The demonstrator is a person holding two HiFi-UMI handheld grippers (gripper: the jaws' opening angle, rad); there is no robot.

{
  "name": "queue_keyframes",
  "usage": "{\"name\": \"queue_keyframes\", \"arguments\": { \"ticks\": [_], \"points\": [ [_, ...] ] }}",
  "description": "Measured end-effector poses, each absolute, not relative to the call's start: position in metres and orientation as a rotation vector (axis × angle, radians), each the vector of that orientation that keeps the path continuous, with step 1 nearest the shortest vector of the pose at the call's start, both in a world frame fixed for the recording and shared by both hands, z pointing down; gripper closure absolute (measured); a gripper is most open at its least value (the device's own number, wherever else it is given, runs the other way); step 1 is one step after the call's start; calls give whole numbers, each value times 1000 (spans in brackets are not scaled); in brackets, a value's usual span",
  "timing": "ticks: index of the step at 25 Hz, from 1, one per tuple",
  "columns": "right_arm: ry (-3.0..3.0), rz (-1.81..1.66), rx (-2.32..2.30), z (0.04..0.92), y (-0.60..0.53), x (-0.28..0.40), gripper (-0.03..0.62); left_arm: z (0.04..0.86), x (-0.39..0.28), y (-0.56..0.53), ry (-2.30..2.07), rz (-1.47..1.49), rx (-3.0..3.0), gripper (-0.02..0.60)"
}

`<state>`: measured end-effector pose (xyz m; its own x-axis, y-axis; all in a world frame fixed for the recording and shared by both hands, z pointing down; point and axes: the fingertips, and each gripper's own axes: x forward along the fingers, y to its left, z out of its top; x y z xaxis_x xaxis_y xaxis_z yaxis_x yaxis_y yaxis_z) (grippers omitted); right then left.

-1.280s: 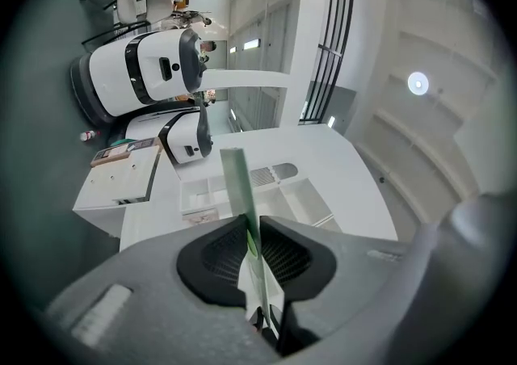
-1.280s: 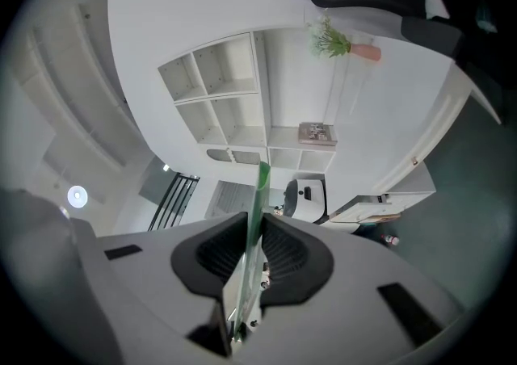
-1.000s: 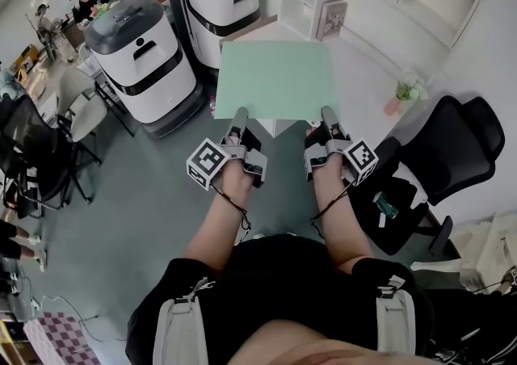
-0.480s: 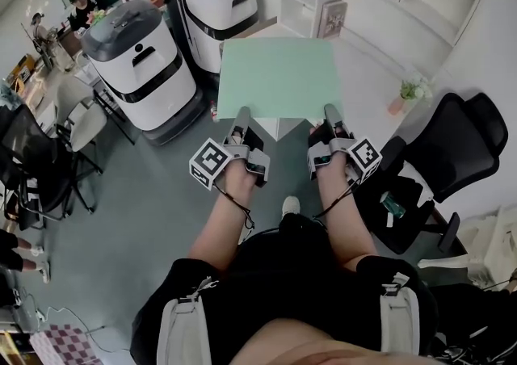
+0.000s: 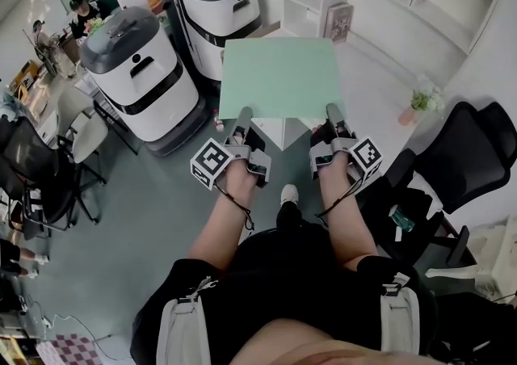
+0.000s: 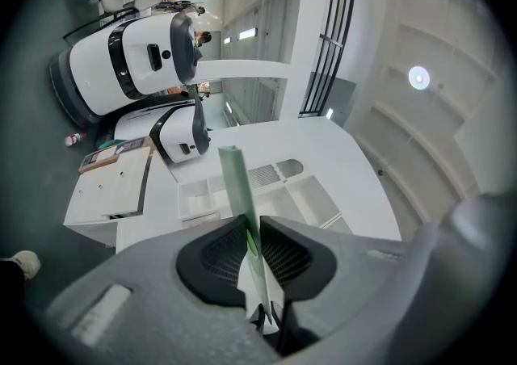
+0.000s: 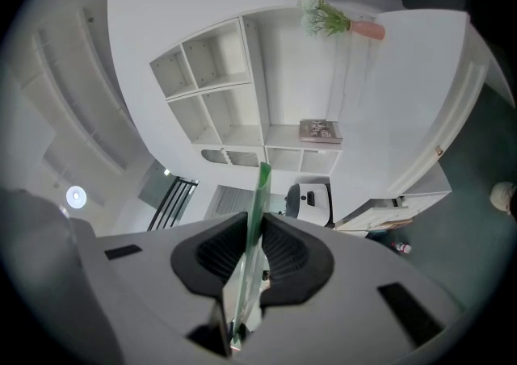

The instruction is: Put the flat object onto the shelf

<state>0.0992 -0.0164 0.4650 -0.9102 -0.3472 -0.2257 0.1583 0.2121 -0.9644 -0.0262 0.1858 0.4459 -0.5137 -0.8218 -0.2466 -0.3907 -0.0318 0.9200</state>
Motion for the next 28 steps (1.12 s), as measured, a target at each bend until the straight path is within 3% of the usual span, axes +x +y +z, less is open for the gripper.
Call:
{"name": "queue_keyframes", "arguments": {
  "ticks": [18, 28],
  "points": [
    [2140, -1633, -213, 427, -211, -62, 537, 416, -198, -15, -1837, -1536, 1332, 534],
    [2156, -1562, -171, 399, -288, -107, 537, 394, -243, -97, -1762, -1614, 1403, 532]
  ]
}}
